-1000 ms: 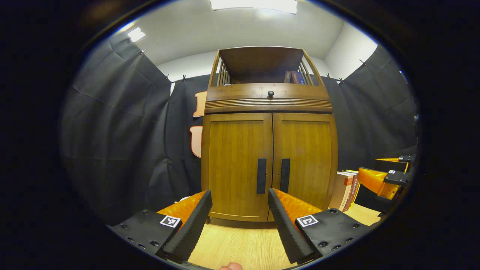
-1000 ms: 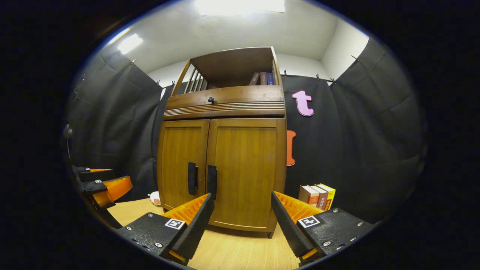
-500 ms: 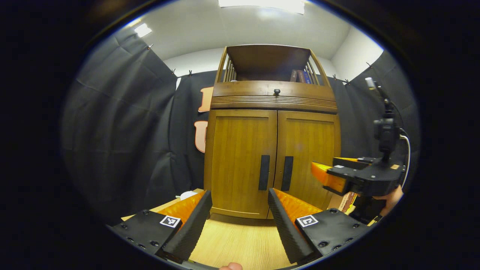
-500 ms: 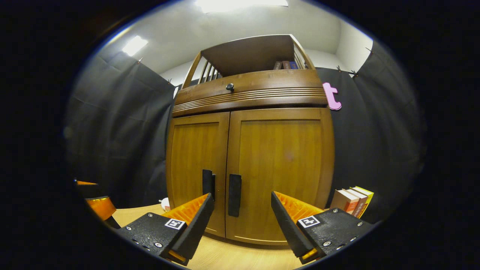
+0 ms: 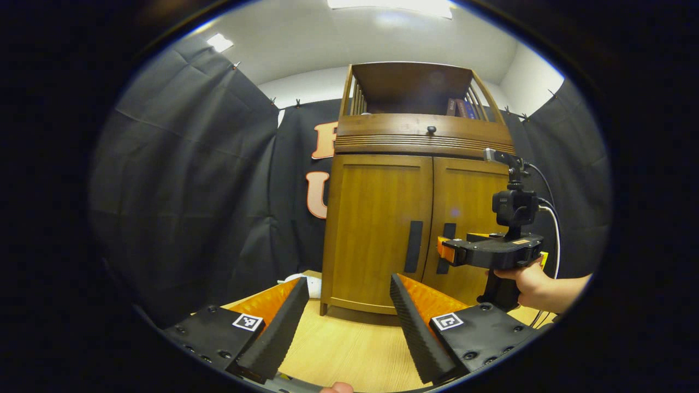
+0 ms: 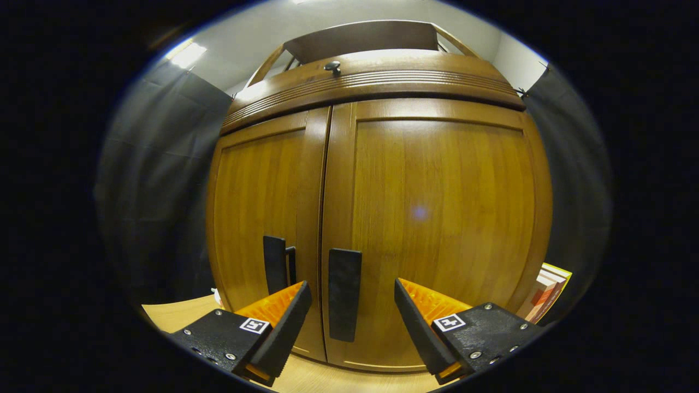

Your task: Open the right door of the double-door shoe cabinet with the right hand, and open the left door with the left hand.

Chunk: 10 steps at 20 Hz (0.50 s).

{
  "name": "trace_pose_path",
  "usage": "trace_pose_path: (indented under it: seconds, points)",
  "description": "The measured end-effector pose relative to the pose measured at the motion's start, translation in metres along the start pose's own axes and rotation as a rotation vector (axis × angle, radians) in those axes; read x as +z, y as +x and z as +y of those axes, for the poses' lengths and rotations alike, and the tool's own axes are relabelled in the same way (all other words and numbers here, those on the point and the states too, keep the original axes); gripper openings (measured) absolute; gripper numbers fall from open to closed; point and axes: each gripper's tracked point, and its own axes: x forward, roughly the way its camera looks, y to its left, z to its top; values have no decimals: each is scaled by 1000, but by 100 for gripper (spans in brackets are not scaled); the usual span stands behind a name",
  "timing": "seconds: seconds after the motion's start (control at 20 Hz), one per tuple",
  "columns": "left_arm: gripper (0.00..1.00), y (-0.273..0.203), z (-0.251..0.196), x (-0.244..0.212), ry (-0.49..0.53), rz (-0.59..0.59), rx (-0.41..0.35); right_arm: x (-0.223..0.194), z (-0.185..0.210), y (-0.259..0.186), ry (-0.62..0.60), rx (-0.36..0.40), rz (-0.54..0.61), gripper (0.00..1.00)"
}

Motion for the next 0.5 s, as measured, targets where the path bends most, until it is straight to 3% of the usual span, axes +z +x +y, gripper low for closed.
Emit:
trace_pose_path:
  seconds: [0.1, 0.15, 0.2, 0.25, 0.35, 0.5]
  points:
    - [94, -1, 10, 0, 7, 3, 20, -5, 3, 10, 4, -10, 13, 93]
    - [100, -1, 15, -2, 22, 1, 31, -8, 2, 14, 0, -24, 23, 92]
    - [94, 0, 21, -3, 38, -2, 44, -10, 2, 17, -1, -35, 32, 89]
    - [94, 0, 26, -4, 50, 0, 51, -14, 3, 19, 6, -34, 45, 94]
    - [98, -2, 32, -5, 63, 0, 60, -14, -1, 18, 8, -63, 34, 74]
    - [96, 2, 37, -6, 54, 4, 65, -15, 1, 21, -14, -67, 28, 65]
